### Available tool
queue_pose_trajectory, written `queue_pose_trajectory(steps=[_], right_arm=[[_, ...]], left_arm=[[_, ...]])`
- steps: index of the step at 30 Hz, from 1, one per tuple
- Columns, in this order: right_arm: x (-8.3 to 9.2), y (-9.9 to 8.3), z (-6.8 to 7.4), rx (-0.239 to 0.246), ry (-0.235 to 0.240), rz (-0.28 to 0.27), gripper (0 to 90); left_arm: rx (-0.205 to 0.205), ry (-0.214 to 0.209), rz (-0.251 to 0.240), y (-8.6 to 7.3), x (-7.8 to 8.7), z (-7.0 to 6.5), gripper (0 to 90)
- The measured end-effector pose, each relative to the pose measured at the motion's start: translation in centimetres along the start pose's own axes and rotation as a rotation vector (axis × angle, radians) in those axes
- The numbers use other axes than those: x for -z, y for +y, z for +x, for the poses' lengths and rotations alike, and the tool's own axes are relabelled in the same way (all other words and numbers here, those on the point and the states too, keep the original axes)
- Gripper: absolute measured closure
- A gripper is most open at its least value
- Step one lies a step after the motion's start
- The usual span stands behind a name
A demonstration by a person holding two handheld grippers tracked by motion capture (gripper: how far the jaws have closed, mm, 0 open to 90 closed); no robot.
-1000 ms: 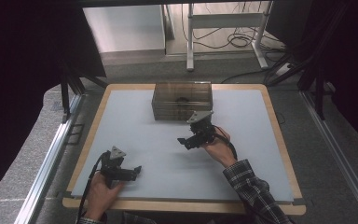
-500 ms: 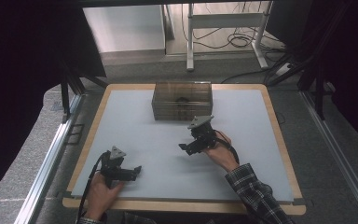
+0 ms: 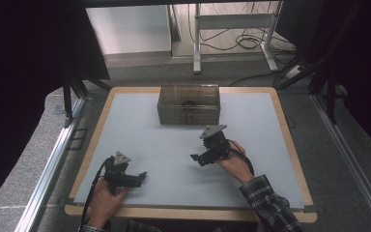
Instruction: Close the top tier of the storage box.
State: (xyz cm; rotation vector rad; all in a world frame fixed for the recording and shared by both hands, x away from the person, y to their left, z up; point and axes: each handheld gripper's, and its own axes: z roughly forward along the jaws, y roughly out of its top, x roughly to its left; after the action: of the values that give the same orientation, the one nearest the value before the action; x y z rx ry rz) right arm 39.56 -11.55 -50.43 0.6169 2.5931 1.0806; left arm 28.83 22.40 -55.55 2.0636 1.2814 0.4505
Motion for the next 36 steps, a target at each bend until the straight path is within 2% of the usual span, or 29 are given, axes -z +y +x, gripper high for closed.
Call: queue_pose_trajectory(steps=[19, 36], right_arm=[[1.7, -1.8, 0.4, -0.008, 0.001, 0.008, 3.1], [2.2, -4.0, 0.7, -0.025, 0.012, 0.051, 2.4]], left_arm=[[0.0, 0.0, 0.0, 0.0, 0.0, 0.0, 0.0], [0.0, 0.0, 0.0, 0.0, 0.0, 0.0, 0.0]])
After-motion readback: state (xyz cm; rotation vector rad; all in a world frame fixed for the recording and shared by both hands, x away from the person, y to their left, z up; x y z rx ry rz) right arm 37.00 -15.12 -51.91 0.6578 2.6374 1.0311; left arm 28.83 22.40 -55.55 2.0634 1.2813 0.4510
